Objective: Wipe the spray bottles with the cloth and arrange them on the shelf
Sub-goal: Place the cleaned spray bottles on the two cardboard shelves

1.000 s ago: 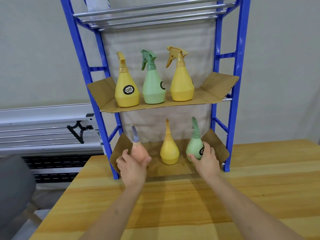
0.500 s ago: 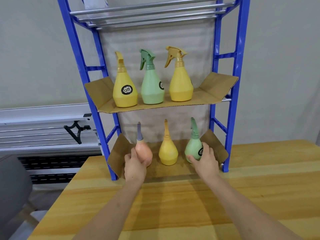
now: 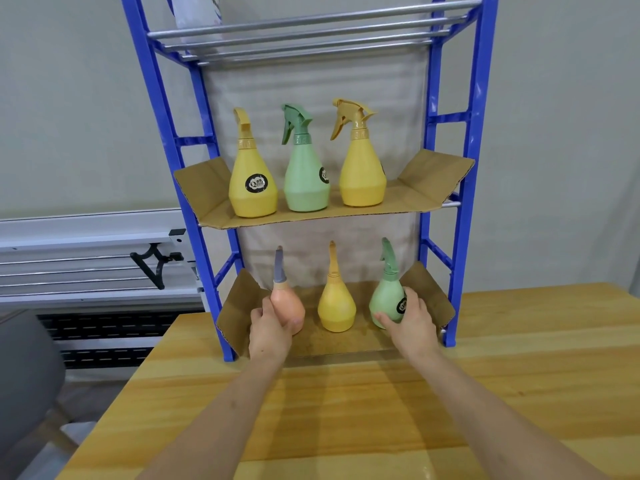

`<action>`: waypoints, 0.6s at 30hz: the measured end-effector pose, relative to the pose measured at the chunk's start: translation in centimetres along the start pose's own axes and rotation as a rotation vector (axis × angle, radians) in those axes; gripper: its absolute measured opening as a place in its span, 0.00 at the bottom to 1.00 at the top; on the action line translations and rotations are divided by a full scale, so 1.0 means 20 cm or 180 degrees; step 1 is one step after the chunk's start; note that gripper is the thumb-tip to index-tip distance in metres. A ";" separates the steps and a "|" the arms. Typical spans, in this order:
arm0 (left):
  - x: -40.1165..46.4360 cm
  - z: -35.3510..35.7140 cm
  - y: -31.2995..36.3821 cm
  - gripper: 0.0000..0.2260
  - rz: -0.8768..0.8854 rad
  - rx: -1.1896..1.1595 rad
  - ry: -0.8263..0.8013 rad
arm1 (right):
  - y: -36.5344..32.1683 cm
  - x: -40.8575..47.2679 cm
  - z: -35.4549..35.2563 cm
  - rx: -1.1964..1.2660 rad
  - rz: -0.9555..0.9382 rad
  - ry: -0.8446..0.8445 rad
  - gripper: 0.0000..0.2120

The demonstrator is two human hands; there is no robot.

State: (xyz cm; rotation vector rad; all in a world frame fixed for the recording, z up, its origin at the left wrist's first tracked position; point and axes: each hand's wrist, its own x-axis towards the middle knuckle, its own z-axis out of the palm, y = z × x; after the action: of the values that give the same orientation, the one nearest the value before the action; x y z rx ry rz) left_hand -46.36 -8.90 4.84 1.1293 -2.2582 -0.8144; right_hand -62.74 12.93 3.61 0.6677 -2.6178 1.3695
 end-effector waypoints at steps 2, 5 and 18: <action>0.00 0.00 0.00 0.33 0.0010 0.0019 -0.0030 | 0.00 0.00 0.00 0.0010 0.0011 -0.0017 0.42; -0.01 -0.02 0.01 0.34 -0.0002 0.0012 -0.0035 | 0.00 0.01 -0.01 0.0075 0.0062 -0.0056 0.43; -0.19 -0.09 0.07 0.27 0.0053 -0.0364 0.0099 | -0.06 -0.08 -0.14 0.0094 -0.0028 -0.0153 0.37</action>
State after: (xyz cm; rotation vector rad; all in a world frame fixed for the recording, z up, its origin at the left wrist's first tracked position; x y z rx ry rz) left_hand -43.88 -5.69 6.48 1.0623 -2.1636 -0.9009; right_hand -61.07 15.10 5.56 0.7239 -2.6328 1.4099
